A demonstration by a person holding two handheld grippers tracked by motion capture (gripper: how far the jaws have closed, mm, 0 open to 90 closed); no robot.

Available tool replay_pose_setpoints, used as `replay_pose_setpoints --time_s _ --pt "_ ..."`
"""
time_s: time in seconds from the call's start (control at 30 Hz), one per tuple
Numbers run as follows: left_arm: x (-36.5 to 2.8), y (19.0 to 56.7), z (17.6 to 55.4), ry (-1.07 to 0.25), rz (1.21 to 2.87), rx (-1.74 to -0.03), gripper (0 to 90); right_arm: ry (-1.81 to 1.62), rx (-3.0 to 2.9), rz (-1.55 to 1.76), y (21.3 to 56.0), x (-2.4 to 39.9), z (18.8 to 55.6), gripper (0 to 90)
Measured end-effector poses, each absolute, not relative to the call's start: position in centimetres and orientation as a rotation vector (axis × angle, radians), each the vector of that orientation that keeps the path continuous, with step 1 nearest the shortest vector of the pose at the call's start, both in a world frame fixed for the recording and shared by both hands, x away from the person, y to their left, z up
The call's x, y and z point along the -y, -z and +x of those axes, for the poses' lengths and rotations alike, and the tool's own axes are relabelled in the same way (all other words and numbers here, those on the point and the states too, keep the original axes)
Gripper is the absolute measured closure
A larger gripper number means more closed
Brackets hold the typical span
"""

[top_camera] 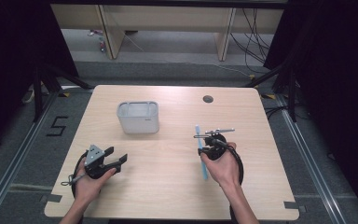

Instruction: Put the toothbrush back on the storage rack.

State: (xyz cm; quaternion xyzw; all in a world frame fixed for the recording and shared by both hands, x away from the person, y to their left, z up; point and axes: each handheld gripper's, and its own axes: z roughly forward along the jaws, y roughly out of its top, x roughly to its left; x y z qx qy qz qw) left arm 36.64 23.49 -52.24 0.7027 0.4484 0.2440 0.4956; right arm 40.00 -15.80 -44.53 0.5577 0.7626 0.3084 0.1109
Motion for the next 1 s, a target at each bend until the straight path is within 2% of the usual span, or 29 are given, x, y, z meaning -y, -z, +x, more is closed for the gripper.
replay_pose_setpoints --time_s 1.0 --pt "-23.47 52.24 36.59 -0.595 1.696 -1.087 31.2 -1.187 -2.097 1.480 43.63 16.11 39.35 79.1"
